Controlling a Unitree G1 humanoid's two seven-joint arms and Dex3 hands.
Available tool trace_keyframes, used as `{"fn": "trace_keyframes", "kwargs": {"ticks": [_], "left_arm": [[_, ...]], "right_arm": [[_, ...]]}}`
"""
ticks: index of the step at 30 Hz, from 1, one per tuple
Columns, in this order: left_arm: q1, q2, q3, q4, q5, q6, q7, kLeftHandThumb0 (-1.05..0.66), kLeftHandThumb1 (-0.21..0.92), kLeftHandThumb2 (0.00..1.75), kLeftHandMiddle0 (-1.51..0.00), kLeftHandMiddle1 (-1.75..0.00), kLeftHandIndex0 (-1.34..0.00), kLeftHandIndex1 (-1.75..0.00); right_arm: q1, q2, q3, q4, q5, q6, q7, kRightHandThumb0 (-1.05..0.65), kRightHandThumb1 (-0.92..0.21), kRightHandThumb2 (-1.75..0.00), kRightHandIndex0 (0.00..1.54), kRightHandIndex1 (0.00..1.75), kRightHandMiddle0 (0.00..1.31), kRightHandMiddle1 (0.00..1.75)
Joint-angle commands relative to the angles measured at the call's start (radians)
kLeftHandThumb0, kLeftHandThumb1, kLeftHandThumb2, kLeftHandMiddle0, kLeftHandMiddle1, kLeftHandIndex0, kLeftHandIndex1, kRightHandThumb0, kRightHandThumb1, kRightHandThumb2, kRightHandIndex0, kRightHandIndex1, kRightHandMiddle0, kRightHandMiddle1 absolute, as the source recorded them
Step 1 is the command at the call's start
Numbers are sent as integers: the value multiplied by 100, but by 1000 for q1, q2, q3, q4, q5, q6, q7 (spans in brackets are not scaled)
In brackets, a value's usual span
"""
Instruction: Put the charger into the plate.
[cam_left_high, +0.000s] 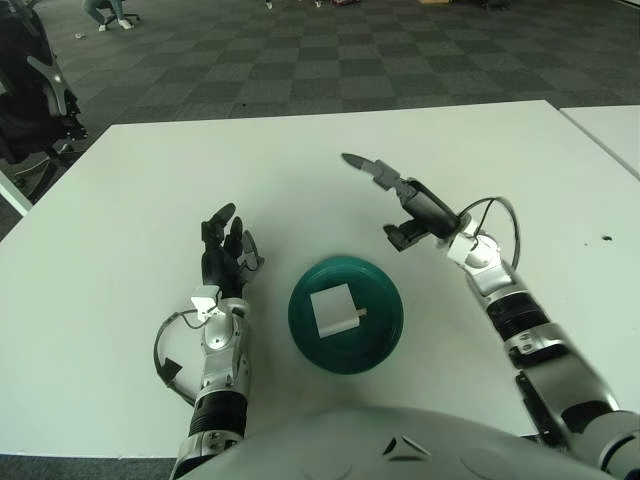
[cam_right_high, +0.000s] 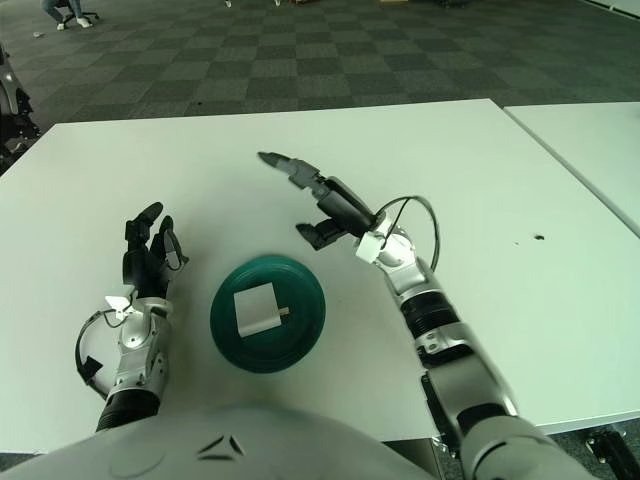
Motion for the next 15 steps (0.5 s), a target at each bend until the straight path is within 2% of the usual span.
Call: {"fn": "trace_keyframes", "kwargs": {"ticks": [1, 5, 15], "left_arm": [[42, -79, 58, 262, -120, -60, -52, -89, 92, 84, -41, -8, 0, -107], [20, -83, 73, 294, -127, -98, -65, -90, 92, 84, -39, -7, 0, -107], [-42, -74, 106, 419, -130, -212, -116, -87, 92, 87, -30, -2, 0, -90]], "right_arm": [[65, 260, -363, 415, 435, 323, -33, -91, -92, -93, 24, 3, 0, 77], [62, 264, -381, 441, 435, 312, 11, -92, -92, -93, 23, 2, 0, 77], [37, 281, -427, 494, 410, 302, 68, -96, -92, -95, 13, 0, 0, 61]]}}
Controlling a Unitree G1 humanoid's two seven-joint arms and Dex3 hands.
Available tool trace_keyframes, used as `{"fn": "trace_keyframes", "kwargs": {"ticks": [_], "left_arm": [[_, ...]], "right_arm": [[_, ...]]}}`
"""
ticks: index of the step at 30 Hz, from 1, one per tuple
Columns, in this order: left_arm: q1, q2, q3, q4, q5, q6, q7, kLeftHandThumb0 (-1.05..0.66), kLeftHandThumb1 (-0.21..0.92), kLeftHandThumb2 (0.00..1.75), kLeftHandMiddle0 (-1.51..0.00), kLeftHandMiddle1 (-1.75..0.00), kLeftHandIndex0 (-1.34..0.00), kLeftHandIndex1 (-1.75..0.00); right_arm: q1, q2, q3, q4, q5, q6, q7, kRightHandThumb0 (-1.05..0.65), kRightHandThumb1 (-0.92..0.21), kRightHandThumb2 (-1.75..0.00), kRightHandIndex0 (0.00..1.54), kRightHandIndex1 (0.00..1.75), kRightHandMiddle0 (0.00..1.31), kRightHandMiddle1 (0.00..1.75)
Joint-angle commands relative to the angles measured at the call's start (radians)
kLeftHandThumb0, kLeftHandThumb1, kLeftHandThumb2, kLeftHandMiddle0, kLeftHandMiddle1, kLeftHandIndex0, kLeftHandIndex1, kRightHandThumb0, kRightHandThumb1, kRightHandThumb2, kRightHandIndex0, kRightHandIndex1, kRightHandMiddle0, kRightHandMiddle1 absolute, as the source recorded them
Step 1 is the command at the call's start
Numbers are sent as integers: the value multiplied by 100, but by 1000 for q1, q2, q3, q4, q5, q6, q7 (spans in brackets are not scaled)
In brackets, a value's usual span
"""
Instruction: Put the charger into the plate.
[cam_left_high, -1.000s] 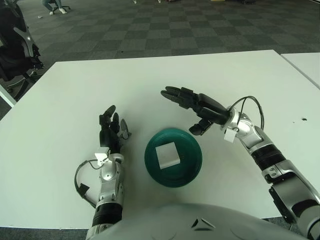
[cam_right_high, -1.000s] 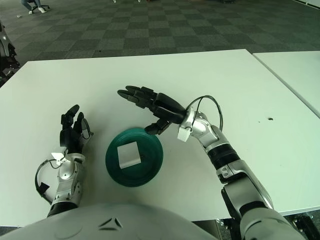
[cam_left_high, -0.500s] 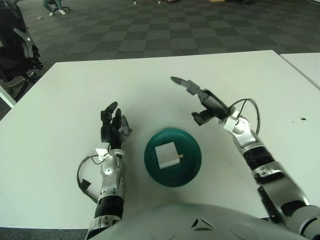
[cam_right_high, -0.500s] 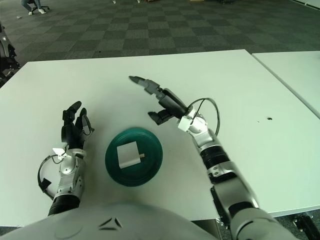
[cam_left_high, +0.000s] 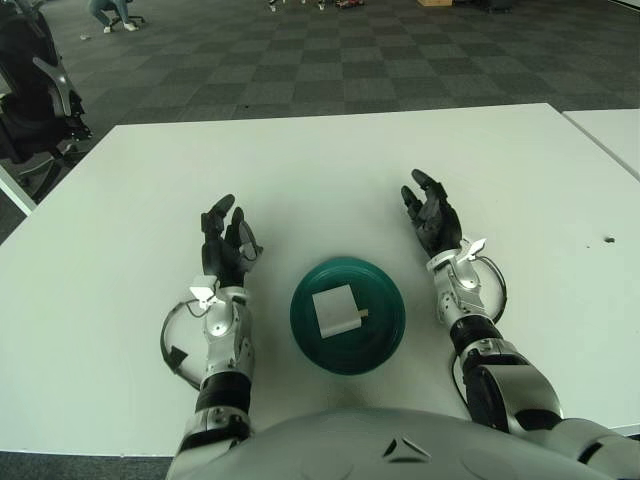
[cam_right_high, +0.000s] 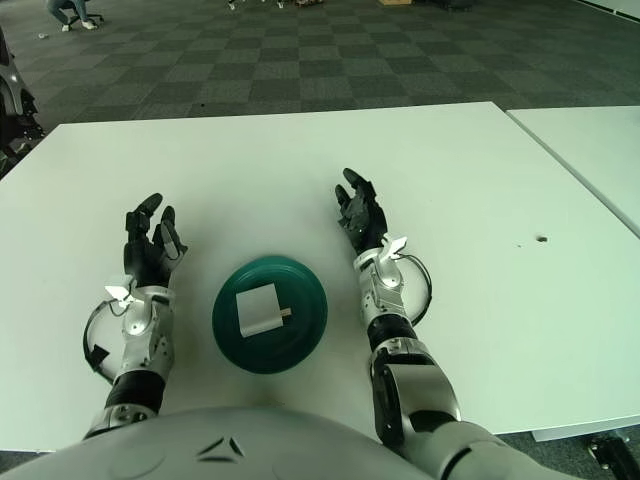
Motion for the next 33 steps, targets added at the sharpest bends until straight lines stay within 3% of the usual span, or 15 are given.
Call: {"fn": "trace_keyframes", "kwargs": {"ticks": [1, 12, 27, 33], "left_arm": [[76, -70, 37, 253, -61, -93, -42, -87, 92, 87, -29, -1, 0, -87], [53, -50, 42, 337, -21, -167, -72, -84, 92, 94, -21, 0, 0, -66], [66, -50, 41, 353, -9, -216, -83, -82, 92, 98, -21, 0, 0, -59], [89, -52, 26, 331, 3, -217, -87, -82, 92, 98, -22, -1, 0, -59]], "right_arm": [[61, 54, -65, 121, 42, 62, 20, -96, -92, -95, 13, 0, 0, 60], [61, 60, -77, 125, -12, 46, 7, -97, -92, -97, 9, 0, 0, 58], [89, 57, -72, 115, -47, 45, 18, -95, -92, -97, 9, 0, 0, 61], [119, 47, -42, 112, -120, -32, -24, -93, -92, -98, 9, 0, 0, 59]]}}
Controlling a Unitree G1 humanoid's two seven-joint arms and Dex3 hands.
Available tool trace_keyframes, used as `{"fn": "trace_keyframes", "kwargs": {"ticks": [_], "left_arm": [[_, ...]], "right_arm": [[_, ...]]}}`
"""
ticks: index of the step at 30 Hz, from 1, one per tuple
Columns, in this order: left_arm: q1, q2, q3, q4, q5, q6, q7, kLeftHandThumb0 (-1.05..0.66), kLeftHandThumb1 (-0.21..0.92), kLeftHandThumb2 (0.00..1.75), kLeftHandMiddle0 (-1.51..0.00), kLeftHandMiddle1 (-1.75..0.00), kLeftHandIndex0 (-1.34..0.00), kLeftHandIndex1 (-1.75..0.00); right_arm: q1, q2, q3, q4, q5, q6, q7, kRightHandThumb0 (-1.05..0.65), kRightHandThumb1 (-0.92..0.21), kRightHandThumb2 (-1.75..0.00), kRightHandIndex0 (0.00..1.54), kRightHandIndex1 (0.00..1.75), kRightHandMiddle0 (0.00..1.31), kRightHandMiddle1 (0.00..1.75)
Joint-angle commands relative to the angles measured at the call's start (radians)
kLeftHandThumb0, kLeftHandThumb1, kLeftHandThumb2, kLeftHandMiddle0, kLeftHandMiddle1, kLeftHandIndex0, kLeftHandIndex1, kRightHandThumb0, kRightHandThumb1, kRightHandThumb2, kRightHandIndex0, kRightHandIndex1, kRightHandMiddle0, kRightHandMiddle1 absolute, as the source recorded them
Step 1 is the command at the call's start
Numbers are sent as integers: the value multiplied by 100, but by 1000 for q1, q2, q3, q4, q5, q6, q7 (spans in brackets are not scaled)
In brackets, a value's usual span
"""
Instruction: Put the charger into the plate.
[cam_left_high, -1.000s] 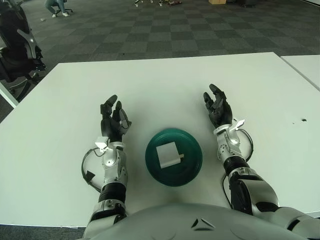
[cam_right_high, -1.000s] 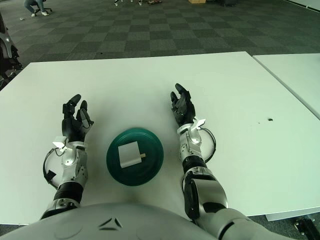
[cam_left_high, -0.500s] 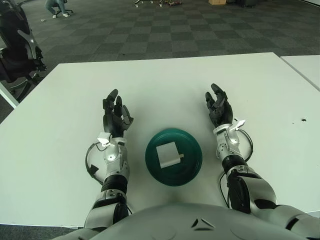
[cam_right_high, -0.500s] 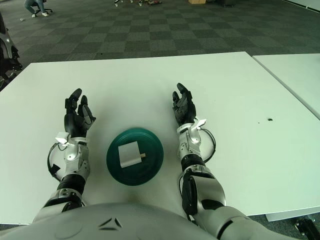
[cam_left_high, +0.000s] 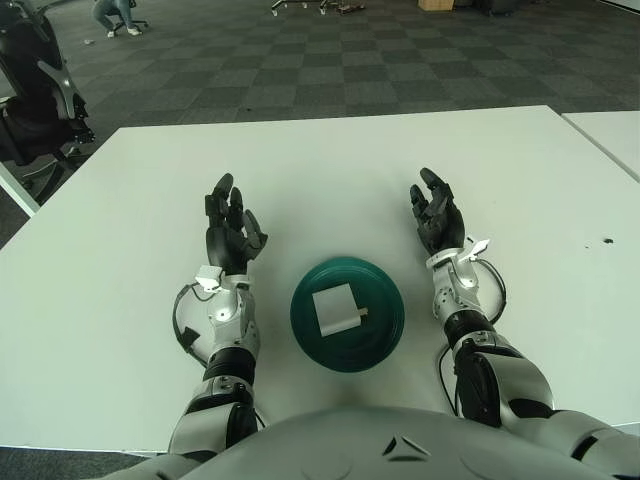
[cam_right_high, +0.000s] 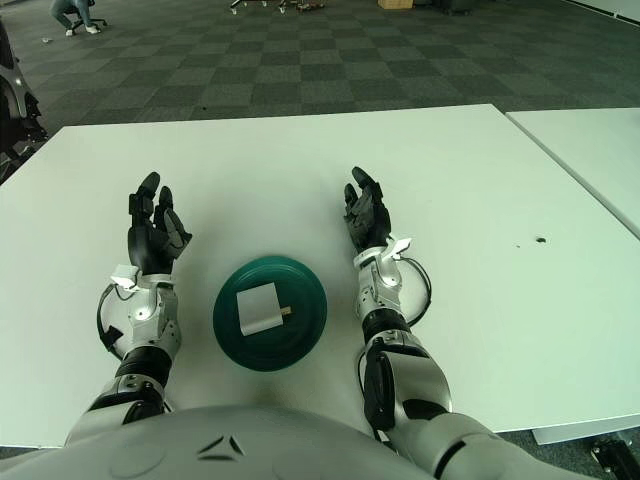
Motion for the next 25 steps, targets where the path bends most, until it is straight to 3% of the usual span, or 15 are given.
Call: {"fn": "trace_keyframes", "kwargs": {"ticks": [1, 6, 14, 18, 25], "left_arm": [[194, -64, -4, 164, -10, -36, -18, -82, 92, 98, -22, -1, 0, -59], [237, -64, -16, 152, 1, -47, -32, -82, 92, 97, -22, -1, 0, -61], [320, -72, -32, 145, 42, -93, -15, -86, 92, 94, -25, -2, 0, -64], [367, -78, -41, 126, 124, -137, 64, -87, 92, 95, -29, -4, 0, -68], [390, -75, -46, 107, 226, -159, 169, -86, 92, 97, -35, -6, 0, -73]], "right_arm": [[125, 25, 19, 74, -58, -1, -41, -93, -92, -98, 9, 0, 0, 58], [174, 7, 60, 74, -155, -91, -113, -91, -92, -101, 8, 0, 0, 55], [251, -31, 114, 98, -285, -210, -200, -91, -92, -106, 9, 1, 0, 36], [264, -33, 120, 103, -304, -229, -218, -91, -92, -102, 11, 1, 0, 32], [278, -35, 121, 109, -321, -229, -247, -92, -92, -92, 15, 2, 0, 43]]}}
